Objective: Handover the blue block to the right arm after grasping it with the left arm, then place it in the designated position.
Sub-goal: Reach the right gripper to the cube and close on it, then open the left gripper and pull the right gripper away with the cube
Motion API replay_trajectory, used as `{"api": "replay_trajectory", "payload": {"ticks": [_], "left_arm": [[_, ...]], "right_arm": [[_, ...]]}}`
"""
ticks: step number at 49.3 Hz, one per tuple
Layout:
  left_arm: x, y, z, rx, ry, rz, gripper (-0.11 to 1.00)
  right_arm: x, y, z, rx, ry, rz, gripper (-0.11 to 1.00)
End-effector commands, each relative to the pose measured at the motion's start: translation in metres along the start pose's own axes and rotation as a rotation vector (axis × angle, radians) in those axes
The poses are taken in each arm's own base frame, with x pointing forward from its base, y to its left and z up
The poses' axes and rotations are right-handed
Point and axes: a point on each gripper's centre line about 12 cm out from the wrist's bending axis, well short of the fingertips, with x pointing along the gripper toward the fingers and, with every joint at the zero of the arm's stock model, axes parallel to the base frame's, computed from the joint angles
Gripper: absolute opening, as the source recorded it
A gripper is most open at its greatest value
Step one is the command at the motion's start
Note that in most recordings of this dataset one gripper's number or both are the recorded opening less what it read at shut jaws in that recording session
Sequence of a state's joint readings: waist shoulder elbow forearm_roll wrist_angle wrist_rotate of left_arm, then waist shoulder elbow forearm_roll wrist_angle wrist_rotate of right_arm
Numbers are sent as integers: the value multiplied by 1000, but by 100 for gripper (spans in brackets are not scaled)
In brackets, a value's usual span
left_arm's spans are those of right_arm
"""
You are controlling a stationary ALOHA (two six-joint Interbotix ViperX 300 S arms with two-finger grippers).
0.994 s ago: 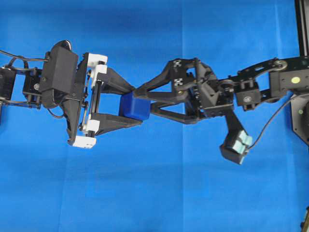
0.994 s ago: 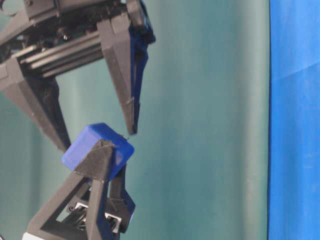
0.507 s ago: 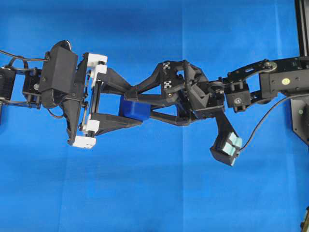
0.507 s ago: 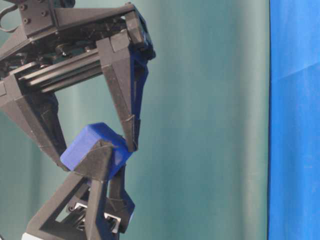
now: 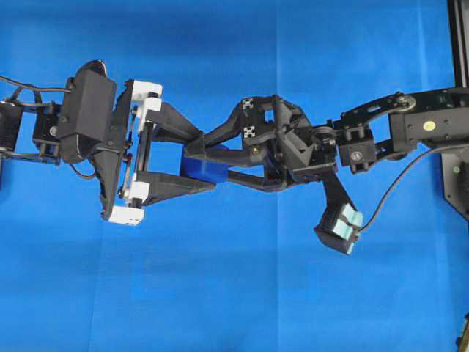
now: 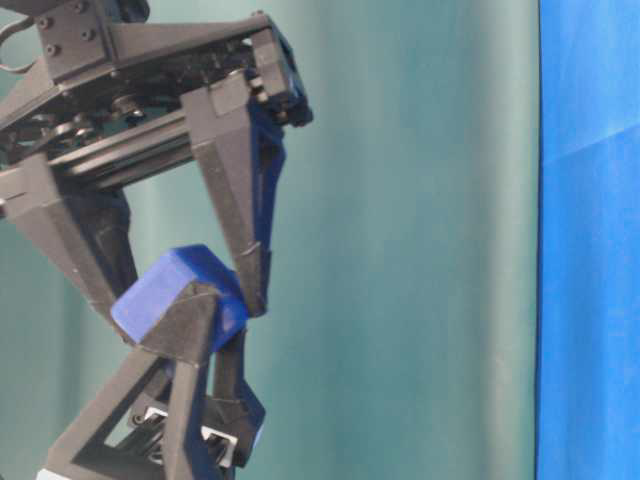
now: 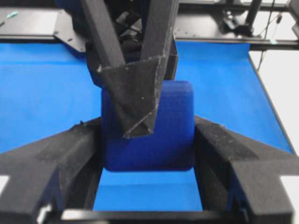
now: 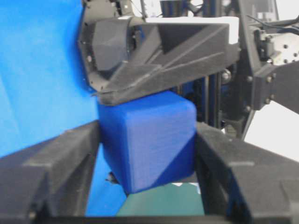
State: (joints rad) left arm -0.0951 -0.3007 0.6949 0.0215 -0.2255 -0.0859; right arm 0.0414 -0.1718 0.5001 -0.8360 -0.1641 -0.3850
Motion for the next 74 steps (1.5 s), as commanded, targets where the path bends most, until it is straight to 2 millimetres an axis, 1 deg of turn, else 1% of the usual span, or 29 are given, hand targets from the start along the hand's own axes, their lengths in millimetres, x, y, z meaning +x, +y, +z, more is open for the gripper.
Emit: {"api": "replay_trajectory", "payload": {"ticks": [1, 17, 29, 42, 44, 45, 47, 49, 52, 66, 74], "left_arm": [[-2, 0, 10, -2, -25, 2, 49], [-2, 1, 9, -6, -17, 2, 49], [-2, 1, 10, -8, -17, 2, 49], [-2, 0, 10, -13, -22, 2, 49], [-2, 0, 11, -13, -23, 2, 54], [-2, 0, 11, -13, -25, 2, 62], [-2, 0, 10, -13, -23, 2, 73], [-2, 0, 11, -11, -26, 2, 82], [-2, 0, 11, -11, -26, 2, 91], [-3, 0, 13, -11, -38, 1, 92], [-7, 0, 15, -12, -45, 0, 92]], "right_arm": [[-3, -18, 8, 2, -21, -45, 49], [-2, -17, 9, 7, -22, -43, 49], [-2, -16, 6, 9, 3, -33, 49], [-2, -14, 9, 9, -2, -29, 49], [-3, -15, 9, 9, -4, -31, 49], [-3, -15, 10, 8, -4, -30, 49], [-4, -15, 11, 6, -6, -30, 49], [-4, -15, 11, 6, -6, -30, 49], [-5, -14, 11, 8, -9, -31, 49], [-5, -13, 11, 7, 3, -22, 49], [-11, -11, 10, 8, 19, -16, 49]]}}
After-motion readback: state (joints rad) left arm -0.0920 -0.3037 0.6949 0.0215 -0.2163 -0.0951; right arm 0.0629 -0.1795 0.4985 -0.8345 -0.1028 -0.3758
